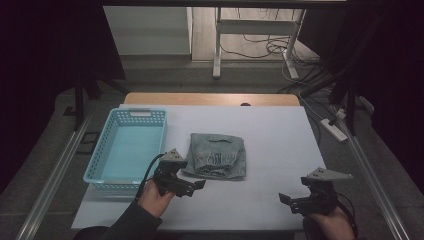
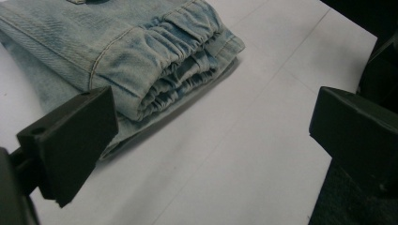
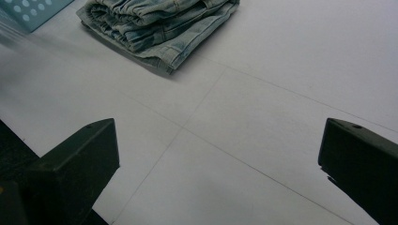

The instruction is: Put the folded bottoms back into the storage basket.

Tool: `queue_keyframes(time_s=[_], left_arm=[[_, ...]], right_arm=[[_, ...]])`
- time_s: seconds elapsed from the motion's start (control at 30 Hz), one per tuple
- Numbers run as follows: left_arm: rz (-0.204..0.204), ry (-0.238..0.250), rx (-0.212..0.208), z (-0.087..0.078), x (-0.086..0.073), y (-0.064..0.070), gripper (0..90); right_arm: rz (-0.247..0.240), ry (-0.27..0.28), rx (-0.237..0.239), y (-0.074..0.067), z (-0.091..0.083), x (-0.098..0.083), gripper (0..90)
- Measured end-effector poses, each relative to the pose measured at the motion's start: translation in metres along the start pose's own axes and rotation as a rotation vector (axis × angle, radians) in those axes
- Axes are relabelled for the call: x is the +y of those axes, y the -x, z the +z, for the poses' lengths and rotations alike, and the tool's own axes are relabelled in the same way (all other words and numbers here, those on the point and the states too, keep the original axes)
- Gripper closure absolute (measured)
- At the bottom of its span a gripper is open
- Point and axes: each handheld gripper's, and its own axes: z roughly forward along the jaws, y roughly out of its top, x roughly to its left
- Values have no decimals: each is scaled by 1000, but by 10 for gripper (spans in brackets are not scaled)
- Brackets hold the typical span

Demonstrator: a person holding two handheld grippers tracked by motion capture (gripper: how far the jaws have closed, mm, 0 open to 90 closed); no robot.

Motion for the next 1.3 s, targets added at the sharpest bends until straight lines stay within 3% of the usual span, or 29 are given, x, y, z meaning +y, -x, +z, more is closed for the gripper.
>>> queue_keyframes(time_s=[0.2, 0.5, 0.63, 0.97, 1.07, 1.3], left_arm=[[1, -22, 17, 14, 6, -3, 25], [46, -77, 47, 34, 14, -6, 24], [29, -93, 59, 44, 17, -12, 24], [1, -83, 71, 64, 28, -26, 19], [19, -109, 112, 68, 29, -30, 1], [-43, -106, 155, 70, 29, -47, 2]], right_arm=[[-1, -1, 2, 0, 0, 0, 0], [-11, -10, 0, -1, 1, 0, 0], [-10, -11, 2, -1, 1, 0, 0], [-10, -16, 6, -1, 2, 1, 0], [-13, -18, 7, -1, 2, 0, 0], [-11, -19, 10, -1, 2, 0, 0]])
